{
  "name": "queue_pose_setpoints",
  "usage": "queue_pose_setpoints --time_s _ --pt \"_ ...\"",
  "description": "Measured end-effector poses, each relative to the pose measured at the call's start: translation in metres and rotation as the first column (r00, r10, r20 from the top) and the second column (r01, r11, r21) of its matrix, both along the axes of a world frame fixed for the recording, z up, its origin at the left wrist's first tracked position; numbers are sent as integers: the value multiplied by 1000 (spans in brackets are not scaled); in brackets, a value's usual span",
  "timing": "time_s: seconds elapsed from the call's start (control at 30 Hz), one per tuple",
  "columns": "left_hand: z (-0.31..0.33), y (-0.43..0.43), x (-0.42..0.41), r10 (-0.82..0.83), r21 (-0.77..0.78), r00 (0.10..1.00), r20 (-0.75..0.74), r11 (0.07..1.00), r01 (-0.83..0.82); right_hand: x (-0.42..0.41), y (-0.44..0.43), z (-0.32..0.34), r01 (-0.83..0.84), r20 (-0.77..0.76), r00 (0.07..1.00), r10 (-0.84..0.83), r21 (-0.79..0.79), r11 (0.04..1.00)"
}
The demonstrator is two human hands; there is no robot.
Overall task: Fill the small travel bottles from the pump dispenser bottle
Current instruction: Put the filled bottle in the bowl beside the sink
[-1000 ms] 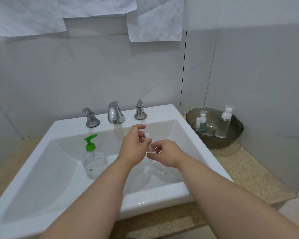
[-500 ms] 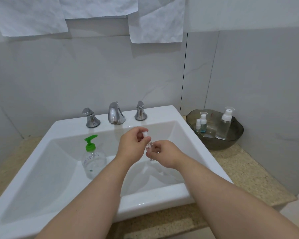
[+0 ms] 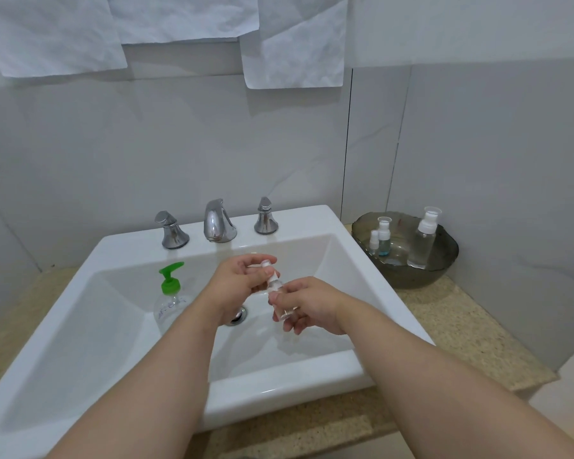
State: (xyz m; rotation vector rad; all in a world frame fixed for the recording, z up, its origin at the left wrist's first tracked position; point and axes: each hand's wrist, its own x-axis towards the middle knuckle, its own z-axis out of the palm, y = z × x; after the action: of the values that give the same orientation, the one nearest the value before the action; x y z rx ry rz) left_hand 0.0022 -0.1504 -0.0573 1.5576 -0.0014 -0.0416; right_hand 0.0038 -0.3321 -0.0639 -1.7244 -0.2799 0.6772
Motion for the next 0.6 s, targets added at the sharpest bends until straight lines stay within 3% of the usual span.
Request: queue_pose_setpoints --time_s 0.13,0.27,0.37,0.5,0.6 --pt "-6 -11 -5 8 207 1000 27 978 -14 -2 2 -1 47 87 996 -29 -208 977" --pt "-10 -21 -1 192 341 973 130 913 -226 2 1 -4 239 298 946 -130 -366 900" --pt "-15 -15 2 305 419 946 107 850 -321 3 -6 2 317 400 905 -146 -403 859" --pt "-21 -6 3 381 505 924 46 789 -350 4 -13 20 421 487 835 -256 -266 867" --pt "-23 -7 4 359 532 932 38 783 -323 12 -28 48 608 590 673 -445 -100 788"
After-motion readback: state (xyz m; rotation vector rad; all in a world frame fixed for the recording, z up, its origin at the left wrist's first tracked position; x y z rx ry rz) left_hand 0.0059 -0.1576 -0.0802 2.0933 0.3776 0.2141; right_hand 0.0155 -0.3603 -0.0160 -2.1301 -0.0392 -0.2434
